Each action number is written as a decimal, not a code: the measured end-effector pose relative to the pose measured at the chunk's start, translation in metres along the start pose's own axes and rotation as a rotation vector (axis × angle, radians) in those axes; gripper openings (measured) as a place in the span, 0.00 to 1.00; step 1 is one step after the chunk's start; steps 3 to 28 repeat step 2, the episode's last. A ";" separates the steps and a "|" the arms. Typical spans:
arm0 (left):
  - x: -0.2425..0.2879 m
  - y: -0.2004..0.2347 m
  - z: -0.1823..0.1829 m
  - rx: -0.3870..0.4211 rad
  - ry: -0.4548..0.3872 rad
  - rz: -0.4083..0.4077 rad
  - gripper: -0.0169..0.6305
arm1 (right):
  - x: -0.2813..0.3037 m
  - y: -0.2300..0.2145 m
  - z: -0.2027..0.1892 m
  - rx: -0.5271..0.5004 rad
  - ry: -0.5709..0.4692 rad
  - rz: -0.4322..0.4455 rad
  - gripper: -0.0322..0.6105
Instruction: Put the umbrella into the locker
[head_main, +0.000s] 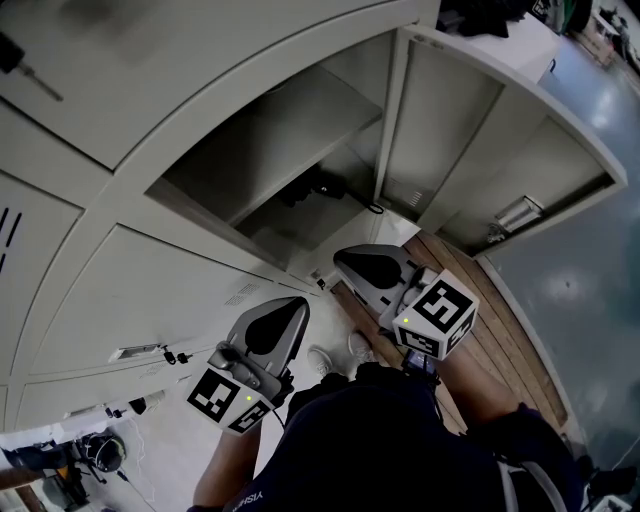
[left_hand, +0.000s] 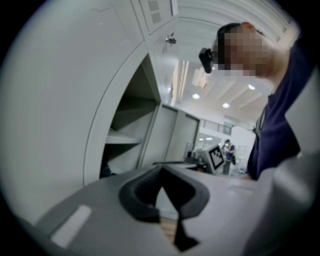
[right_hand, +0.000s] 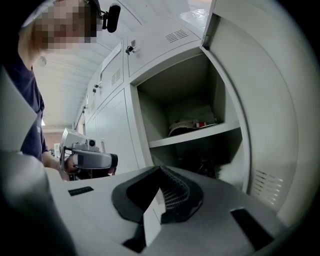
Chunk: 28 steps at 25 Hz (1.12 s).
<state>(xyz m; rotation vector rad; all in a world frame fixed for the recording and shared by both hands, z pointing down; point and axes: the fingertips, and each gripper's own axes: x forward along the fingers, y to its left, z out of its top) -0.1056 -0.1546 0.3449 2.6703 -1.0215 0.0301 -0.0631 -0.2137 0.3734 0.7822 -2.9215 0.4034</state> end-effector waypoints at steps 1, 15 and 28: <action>0.000 0.001 0.000 0.000 0.000 0.000 0.03 | 0.001 0.000 0.000 0.000 0.001 0.000 0.06; -0.001 0.002 0.000 0.000 0.000 0.000 0.03 | 0.002 0.000 0.000 0.000 0.002 0.000 0.06; -0.001 0.002 0.000 0.000 0.000 0.000 0.03 | 0.002 0.000 0.000 0.000 0.002 0.000 0.06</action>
